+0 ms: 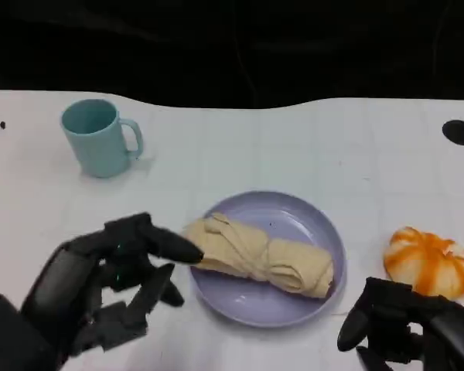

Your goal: Grasp the towel on the left side of the plate with the left hand and place it into the plate.

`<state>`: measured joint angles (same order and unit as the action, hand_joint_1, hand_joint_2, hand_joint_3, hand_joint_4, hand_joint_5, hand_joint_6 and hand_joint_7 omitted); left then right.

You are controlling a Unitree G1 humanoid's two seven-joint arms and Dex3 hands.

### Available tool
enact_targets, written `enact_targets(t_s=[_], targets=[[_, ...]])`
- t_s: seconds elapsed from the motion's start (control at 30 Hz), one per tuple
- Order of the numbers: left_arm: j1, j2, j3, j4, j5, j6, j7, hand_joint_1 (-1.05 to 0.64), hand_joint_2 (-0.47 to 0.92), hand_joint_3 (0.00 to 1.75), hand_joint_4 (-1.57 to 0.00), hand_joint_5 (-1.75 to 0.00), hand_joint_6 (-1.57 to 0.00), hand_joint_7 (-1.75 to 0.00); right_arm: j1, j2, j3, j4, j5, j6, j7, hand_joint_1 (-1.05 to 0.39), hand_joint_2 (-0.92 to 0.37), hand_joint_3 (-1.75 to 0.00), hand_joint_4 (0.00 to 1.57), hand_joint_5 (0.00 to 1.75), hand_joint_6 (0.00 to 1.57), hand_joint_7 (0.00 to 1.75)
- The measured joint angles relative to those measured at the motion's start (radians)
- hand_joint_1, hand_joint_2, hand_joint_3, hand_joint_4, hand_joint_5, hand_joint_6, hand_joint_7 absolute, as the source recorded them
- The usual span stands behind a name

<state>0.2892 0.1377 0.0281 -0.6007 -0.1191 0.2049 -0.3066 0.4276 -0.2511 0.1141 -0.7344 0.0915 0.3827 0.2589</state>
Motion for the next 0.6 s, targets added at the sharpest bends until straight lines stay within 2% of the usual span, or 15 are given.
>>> enact_targets(t_s=[0.07,0.13,0.3,0.43,0.6], targets=[[0.029,-0.01,0.006,-0.034,-0.046,0.068,0.012,-0.18,0.64,0.99,-0.67,-1.56,-0.67,-1.24,0.0,0.001,0.0,0.002,0.0,-0.007,0.001,-0.02,-0.6,-1.12,0.7,1.75,0.6,1.48],[0.054,-0.025,0.015,-0.079,-0.105,0.134,0.029,-0.13,0.62,1.11,-0.66,-1.67,-0.66,-1.38,0.0,0.001,0.0,0.005,0.0,-0.017,0.002,-0.02,-0.6,-1.13,0.7,1.75,0.6,1.48],[0.114,-0.071,0.027,-0.111,-0.241,0.248,0.068,-0.12,0.59,1.24,-0.77,-1.74,-0.69,-1.56,0.0,0.001,-0.002,0.011,-0.001,-0.031,0.005,-0.01,-0.6,-1.13,0.71,1.75,0.61,1.49],[0.113,-0.087,0.028,-0.085,-0.285,0.282,0.087,-0.14,0.59,1.2,-0.78,-1.75,-0.65,-1.64,0.001,0.001,-0.003,0.024,-0.001,-0.054,0.005,-0.02,-0.59,-1.13,0.72,1.75,0.61,1.49],[0.1,-0.09,0.039,-0.053,-0.331,0.326,0.1,-0.12,0.6,1.19,-0.79,-1.75,-0.66,-1.65,0.001,0.001,-0.005,0.049,-0.003,-0.088,0.004,-0.01,-0.58,-1.15,0.73,1.75,0.62,1.49]])
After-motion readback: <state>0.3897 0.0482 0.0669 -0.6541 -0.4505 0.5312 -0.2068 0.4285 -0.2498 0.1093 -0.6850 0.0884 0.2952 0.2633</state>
